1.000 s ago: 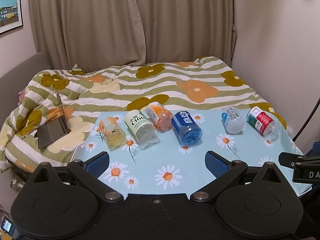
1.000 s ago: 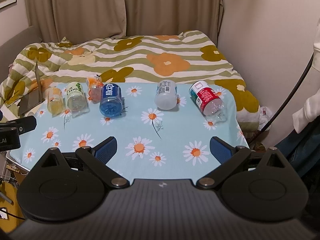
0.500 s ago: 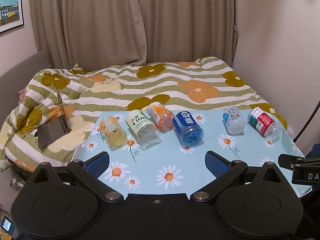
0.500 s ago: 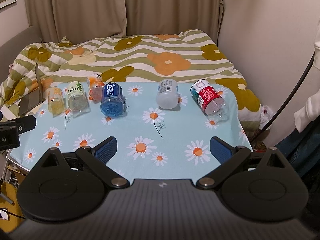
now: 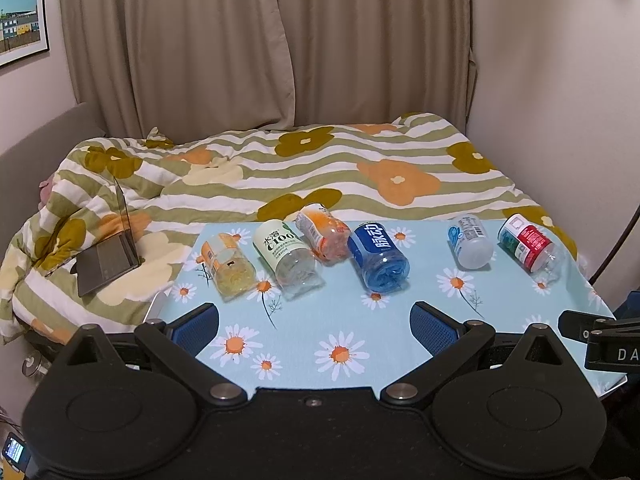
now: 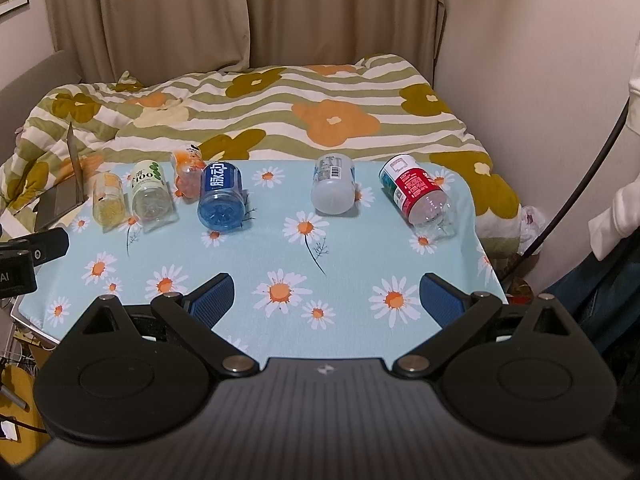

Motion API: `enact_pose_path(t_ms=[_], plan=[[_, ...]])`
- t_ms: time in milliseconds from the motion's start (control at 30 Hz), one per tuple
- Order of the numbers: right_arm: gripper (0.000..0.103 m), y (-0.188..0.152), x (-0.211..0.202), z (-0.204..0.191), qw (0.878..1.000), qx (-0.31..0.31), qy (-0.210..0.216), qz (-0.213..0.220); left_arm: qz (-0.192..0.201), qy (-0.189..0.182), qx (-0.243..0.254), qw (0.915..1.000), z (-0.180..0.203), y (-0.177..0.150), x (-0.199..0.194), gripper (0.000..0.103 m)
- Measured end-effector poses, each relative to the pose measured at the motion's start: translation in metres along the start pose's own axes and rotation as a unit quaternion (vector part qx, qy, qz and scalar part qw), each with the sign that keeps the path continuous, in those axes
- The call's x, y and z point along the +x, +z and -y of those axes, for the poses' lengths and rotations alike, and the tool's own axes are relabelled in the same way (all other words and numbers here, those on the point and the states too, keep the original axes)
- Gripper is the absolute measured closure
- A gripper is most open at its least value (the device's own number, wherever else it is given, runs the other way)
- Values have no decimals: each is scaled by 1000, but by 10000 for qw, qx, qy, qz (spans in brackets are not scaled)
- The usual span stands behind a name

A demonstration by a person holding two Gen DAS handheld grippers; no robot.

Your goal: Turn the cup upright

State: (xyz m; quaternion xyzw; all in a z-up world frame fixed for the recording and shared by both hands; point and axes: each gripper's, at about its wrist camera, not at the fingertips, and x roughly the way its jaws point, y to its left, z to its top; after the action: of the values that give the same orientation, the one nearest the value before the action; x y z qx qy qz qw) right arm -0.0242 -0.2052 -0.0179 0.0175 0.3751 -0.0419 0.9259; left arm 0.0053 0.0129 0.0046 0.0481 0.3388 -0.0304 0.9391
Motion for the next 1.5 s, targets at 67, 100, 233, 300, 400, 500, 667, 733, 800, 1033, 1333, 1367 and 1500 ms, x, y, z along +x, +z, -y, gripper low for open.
enact_pose_path(t_ms=[67, 100, 233, 300, 400, 500, 667, 733, 800, 1033, 1333, 1367, 1500], plan=[[0, 0, 0, 0, 10000, -3, 5, 0, 3, 5, 2, 10000, 0, 0, 0, 0], [0, 0, 0, 0, 10000, -1, 2, 2, 1, 2, 0, 10000, 0, 0, 0, 0], [0, 0, 0, 0, 10000, 0, -4, -7, 17, 12, 0, 10000, 0, 0, 0, 0], [0, 1, 0, 0, 10000, 3, 6, -3, 36, 21, 4, 10000, 0, 0, 0, 0], [0, 1, 1, 0, 10000, 0, 6, -5, 43, 16, 5, 10000, 2, 1, 1, 0], [0, 1, 0, 0, 10000, 5, 5, -13, 40, 22, 16, 10000, 3, 1, 1, 0], [0, 0, 1, -1, 10000, 1, 17, -14, 31, 14, 10, 10000, 3, 1, 1, 0], [0, 0, 1, -1, 10000, -1, 20, -13, 35, 16, 11, 10000, 3, 1, 1, 0], [0, 1, 2, -1, 10000, -4, 22, -17, 35, 13, 10, 10000, 2, 1, 1, 0], [0, 1, 1, -2, 10000, -12, 36, -11, 42, 28, 13, 10000, 3, 1, 0, 0], [0, 14, 0, 5, 9995, -168, 276, -42, 149, 172, 14, 9997, 6, 22, -5, 0], [0, 16, 1, 8, 9993, -216, 292, -23, 155, 216, 16, 9996, 7, 26, -4, 0], [0, 26, 14, 18, 9985, -297, 455, -66, 127, 457, -70, 9988, 11, 41, 7, 0]])
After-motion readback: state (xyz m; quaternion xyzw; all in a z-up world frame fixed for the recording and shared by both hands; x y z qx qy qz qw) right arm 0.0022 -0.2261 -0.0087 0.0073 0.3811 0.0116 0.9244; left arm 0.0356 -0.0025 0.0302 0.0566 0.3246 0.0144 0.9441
